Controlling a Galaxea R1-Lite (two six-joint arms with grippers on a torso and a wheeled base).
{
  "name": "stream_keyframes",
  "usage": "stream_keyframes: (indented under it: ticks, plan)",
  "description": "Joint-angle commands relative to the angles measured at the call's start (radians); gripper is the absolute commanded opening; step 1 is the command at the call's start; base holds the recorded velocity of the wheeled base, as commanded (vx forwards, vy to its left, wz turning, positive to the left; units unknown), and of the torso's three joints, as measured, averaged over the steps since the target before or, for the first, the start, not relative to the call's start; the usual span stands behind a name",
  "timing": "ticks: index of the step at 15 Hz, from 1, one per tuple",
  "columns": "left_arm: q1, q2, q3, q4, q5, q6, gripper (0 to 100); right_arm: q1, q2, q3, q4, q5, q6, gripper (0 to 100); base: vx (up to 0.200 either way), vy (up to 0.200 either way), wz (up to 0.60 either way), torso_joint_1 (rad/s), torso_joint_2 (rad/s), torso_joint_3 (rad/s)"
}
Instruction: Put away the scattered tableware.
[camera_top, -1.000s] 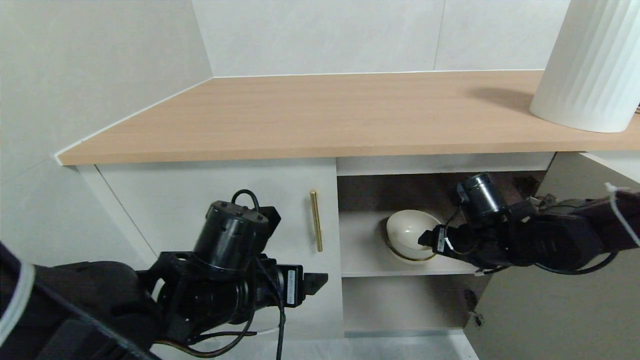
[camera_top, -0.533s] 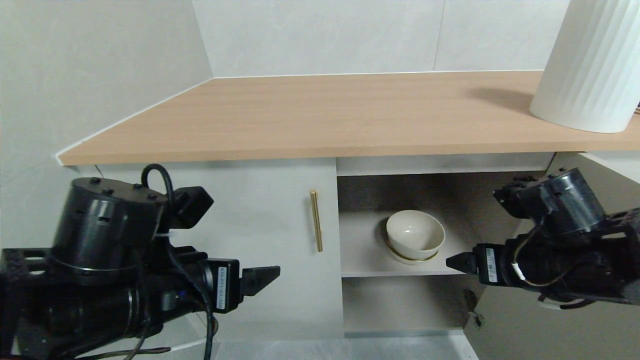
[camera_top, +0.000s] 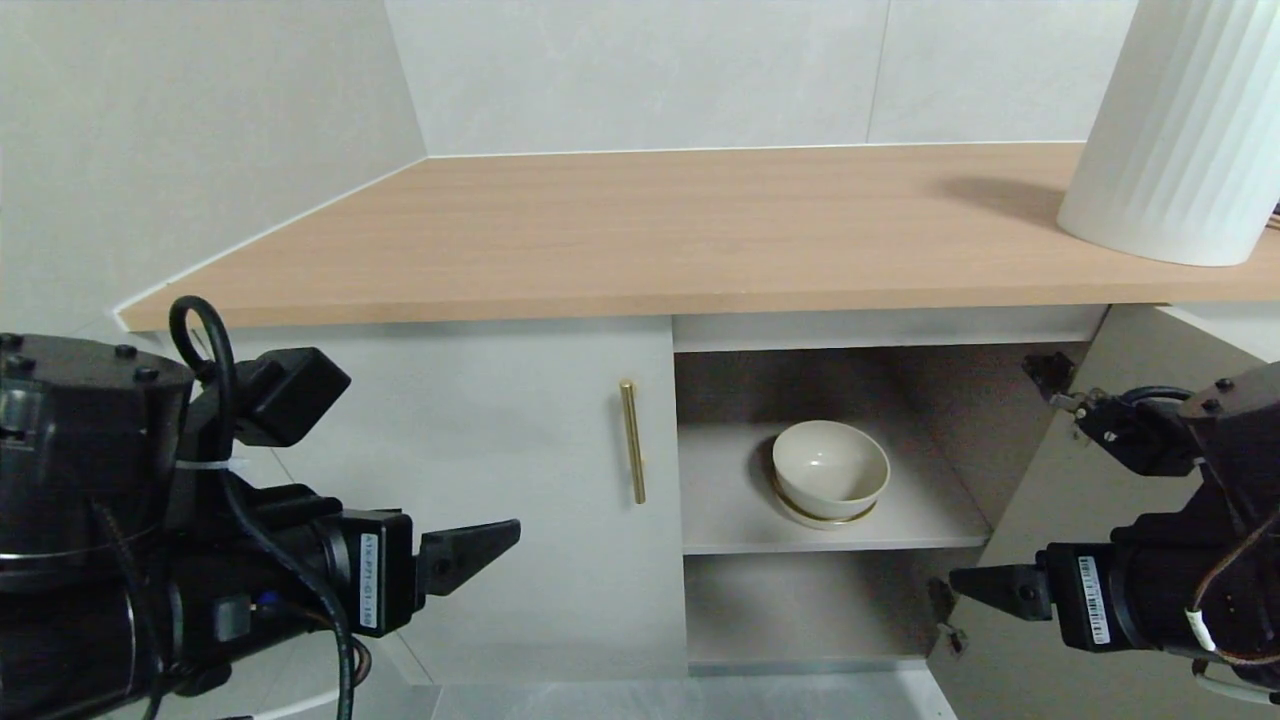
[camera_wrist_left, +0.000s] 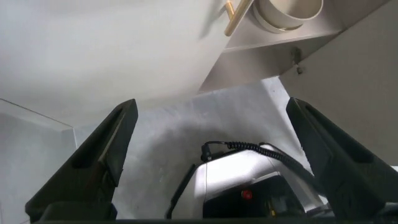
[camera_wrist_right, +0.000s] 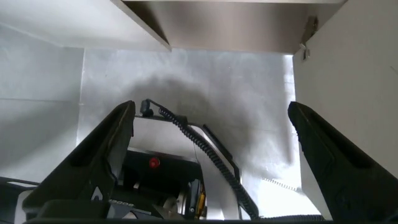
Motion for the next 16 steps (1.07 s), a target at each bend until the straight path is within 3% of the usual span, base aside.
stream_keyframes:
  ticks: [1,6,16]
  plan:
    - [-0.007,0.019,0.004,0.0,-0.002,-0.001,100,0.002,0.001,0.005,-0.002,0.0,0.0,100,0.0,0.0,0.0,0.0,0.0,0.0]
    - [-0.045,0.095,0.021,0.0,-0.004,-0.006,100,0.013,0.006,0.005,-0.002,0.0,0.0,100,-0.2,0.0,0.0,0.001,0.0,0.003]
    - [-0.053,0.131,0.027,0.0,-0.005,-0.012,100,0.014,0.033,0.005,0.0,0.0,-0.001,100,-0.2,0.0,0.0,0.002,0.0,-0.001]
